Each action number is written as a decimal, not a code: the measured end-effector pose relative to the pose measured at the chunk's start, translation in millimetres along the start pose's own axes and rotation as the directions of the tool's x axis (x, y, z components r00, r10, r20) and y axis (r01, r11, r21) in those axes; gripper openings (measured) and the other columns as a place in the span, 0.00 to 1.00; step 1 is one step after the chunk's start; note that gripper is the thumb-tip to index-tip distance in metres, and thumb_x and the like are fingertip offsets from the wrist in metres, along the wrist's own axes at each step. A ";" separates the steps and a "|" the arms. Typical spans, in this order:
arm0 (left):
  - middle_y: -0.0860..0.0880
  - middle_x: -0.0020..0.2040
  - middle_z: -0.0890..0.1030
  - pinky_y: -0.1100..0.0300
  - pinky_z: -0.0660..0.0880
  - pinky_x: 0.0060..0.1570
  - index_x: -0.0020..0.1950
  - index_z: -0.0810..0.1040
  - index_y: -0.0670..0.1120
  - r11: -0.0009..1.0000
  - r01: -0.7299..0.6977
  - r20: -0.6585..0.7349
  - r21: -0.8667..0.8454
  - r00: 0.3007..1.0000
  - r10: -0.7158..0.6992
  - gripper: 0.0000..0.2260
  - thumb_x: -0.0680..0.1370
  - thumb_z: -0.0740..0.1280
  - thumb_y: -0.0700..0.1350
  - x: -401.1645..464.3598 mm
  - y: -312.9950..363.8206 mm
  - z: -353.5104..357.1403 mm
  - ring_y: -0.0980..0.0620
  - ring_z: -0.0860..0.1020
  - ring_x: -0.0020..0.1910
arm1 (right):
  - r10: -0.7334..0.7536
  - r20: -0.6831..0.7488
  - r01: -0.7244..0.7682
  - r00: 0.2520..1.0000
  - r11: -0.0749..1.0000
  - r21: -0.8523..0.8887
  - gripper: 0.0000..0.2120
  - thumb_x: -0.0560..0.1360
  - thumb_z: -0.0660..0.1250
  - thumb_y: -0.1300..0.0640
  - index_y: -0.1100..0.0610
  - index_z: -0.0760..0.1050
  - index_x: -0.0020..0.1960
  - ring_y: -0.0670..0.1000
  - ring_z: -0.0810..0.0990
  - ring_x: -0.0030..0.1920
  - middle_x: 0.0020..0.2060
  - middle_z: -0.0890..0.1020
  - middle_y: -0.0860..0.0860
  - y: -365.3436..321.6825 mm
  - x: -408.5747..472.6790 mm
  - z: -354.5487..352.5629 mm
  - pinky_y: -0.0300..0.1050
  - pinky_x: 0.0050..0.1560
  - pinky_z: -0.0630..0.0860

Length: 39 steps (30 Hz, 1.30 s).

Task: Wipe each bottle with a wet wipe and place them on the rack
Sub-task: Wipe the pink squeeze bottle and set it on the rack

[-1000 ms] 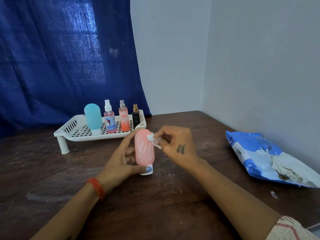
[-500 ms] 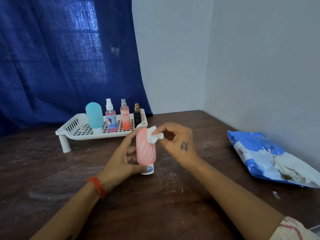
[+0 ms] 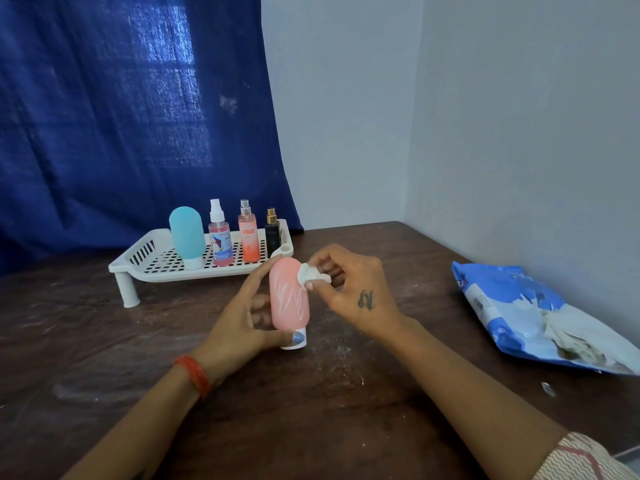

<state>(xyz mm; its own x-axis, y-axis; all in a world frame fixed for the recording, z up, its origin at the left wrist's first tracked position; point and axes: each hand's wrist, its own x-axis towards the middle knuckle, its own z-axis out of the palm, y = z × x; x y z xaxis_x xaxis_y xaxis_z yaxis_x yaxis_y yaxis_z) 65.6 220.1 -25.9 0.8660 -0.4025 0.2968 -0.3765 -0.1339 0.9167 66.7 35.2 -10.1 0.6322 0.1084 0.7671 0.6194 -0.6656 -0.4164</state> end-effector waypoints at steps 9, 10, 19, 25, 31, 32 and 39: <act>0.48 0.62 0.77 0.60 0.80 0.45 0.70 0.60 0.63 1.000 0.015 0.001 -0.018 1.000 -0.015 0.47 0.61 0.77 0.33 -1.7 -1.3 -2.2 0.50 0.80 0.55 | -0.108 0.080 0.103 0.991 0.992 0.066 0.07 0.68 0.74 0.59 0.58 0.83 0.46 0.43 0.79 0.39 0.40 0.84 0.51 -1.0 -0.3 0.2 0.30 0.39 0.76; 0.48 0.62 0.78 0.59 0.80 0.46 0.71 0.59 0.63 1.000 0.019 0.004 -0.018 1.000 -0.019 0.47 0.62 0.77 0.32 -1.4 -1.8 -2.0 0.51 0.81 0.55 | -0.098 0.090 0.092 0.991 0.993 0.070 0.07 0.67 0.74 0.59 0.57 0.84 0.45 0.43 0.79 0.38 0.40 0.83 0.50 -0.3 -0.3 -0.1 0.29 0.39 0.75; 0.50 0.63 0.77 0.59 0.80 0.48 0.72 0.57 0.63 0.999 0.038 0.016 -0.025 0.999 -0.037 0.48 0.63 0.76 0.32 -1.0 -3.1 -2.7 0.52 0.80 0.57 | -0.078 -0.034 0.079 0.996 0.996 0.043 0.08 0.69 0.73 0.60 0.58 0.83 0.48 0.43 0.79 0.42 0.43 0.84 0.51 -1.1 -2.4 6.5 0.30 0.42 0.76; 0.51 0.61 0.78 0.61 0.79 0.44 0.70 0.58 0.64 0.999 0.034 0.015 -0.038 0.999 -0.033 0.46 0.64 0.74 0.29 -0.6 -1.5 -1.7 0.54 0.81 0.54 | -0.071 0.092 0.063 0.993 0.994 0.093 0.05 0.65 0.75 0.61 0.58 0.84 0.41 0.42 0.78 0.36 0.38 0.83 0.50 -0.4 -2.4 2.8 0.27 0.37 0.72; 0.50 0.63 0.76 0.60 0.79 0.47 0.69 0.58 0.66 0.998 0.041 0.014 -0.046 0.999 -0.041 0.47 0.62 0.76 0.34 0.1 -3.5 -2.4 0.51 0.80 0.57 | -0.020 -0.037 0.021 0.999 0.999 0.027 0.07 0.68 0.73 0.60 0.58 0.83 0.47 0.43 0.80 0.39 0.41 0.84 0.51 1.5 -4.2 6.8 0.33 0.41 0.77; 0.49 0.64 0.76 0.59 0.79 0.47 0.69 0.59 0.66 0.998 0.040 0.018 -0.046 0.999 -0.039 0.47 0.62 0.77 0.34 -0.1 -3.6 -2.6 0.50 0.79 0.58 | -0.033 -0.046 0.034 0.998 0.999 0.027 0.08 0.69 0.73 0.60 0.58 0.83 0.48 0.43 0.80 0.40 0.42 0.84 0.51 0.5 -3.9 7.4 0.32 0.41 0.77; 0.48 0.63 0.77 0.55 0.80 0.49 0.71 0.58 0.64 0.998 0.041 0.022 -0.045 0.999 -0.040 0.48 0.62 0.76 0.33 0.4 -3.2 -2.9 0.50 0.80 0.56 | -0.091 0.105 0.079 0.990 0.990 0.116 0.05 0.65 0.75 0.62 0.59 0.84 0.41 0.41 0.77 0.36 0.37 0.83 0.50 -2.7 -2.8 2.8 0.27 0.37 0.71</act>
<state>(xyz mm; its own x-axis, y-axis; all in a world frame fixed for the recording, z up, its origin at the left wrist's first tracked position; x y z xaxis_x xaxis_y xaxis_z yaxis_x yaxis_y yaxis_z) 68.0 223.0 -27.9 0.8727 -0.4170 0.2541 -0.3256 -0.1091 0.9392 64.5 38.8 -12.5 0.6185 0.2454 0.7465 0.7171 -0.5647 -0.4085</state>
